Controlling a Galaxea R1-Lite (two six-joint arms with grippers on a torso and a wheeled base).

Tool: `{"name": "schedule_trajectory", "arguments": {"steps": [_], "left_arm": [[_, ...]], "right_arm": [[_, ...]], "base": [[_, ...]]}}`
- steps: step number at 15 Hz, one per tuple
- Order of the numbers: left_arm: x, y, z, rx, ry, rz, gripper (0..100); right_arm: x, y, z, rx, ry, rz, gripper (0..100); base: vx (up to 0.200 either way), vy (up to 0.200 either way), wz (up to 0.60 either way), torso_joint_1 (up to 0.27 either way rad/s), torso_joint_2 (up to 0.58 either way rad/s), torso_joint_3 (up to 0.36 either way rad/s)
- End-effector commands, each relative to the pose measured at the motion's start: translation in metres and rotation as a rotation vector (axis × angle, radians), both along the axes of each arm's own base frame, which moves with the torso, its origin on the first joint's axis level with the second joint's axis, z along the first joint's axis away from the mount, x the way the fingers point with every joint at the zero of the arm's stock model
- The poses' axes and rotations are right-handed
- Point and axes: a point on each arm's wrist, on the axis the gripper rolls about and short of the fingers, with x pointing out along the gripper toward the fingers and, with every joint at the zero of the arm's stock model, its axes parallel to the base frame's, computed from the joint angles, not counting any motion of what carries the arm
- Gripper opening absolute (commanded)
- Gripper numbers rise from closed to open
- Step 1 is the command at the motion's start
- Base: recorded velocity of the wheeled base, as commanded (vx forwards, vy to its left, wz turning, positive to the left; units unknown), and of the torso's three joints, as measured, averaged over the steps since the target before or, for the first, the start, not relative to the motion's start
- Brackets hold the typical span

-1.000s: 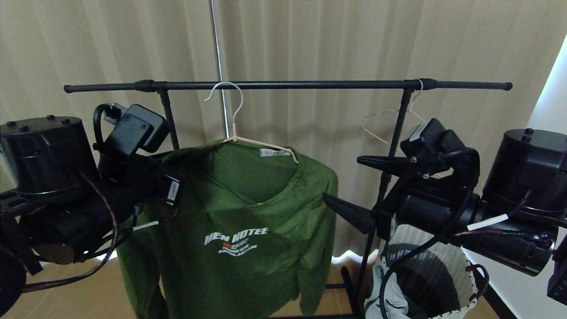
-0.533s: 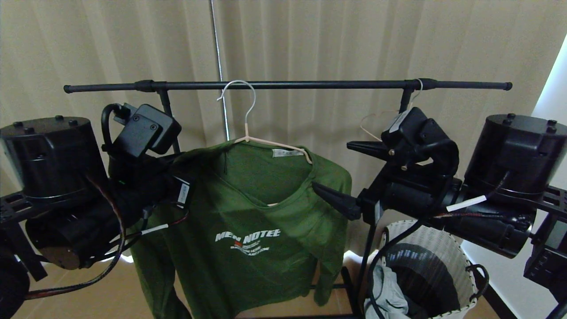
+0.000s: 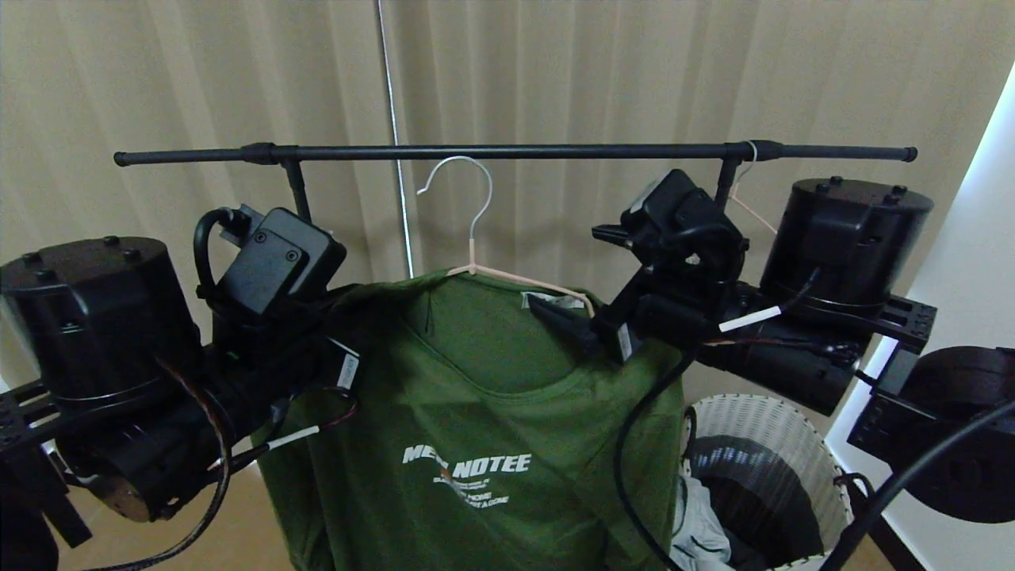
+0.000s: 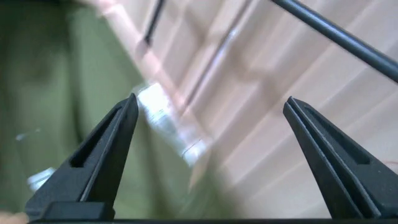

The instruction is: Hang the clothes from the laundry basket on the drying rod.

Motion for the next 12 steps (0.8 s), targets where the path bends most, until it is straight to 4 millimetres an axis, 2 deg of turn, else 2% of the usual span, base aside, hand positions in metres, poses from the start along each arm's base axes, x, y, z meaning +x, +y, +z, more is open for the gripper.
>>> {"name": "schedule_trajectory", "arguments": {"steps": [1, 5, 11, 12], "left_arm": [[-0.0032, 0.0008, -0.0013, -0.001, 0.000, -0.005, 0], [-0.0071, 0.0006, 0.0029, -0.029, -0.044, -0.018, 0], [-0.0085, 0.0006, 0.0015, -0.028, -0.044, -0.021, 0], [-0.0085, 0.0006, 0.0015, -0.028, -0.044, -0.021, 0]], "right_arm": [[0.0129, 0.0097, -0.0101, -0.016, 0.017, -0.004, 100], [0.0171, 0.0137, -0.0177, -0.033, 0.031, -0.002, 100], [0.0166, 0.0134, -0.0165, -0.030, 0.027, -0.002, 100], [0.0166, 0.0134, -0.0178, -0.033, 0.031, -0.002, 0]], "base": [[0.000, 0.000, 0.00, 0.000, 0.00, 0.000], [0.000, 0.000, 0.00, 0.000, 0.00, 0.000], [0.000, 0.000, 0.00, 0.000, 0.00, 0.000], [0.000, 0.000, 0.00, 0.000, 0.00, 0.000]]}}
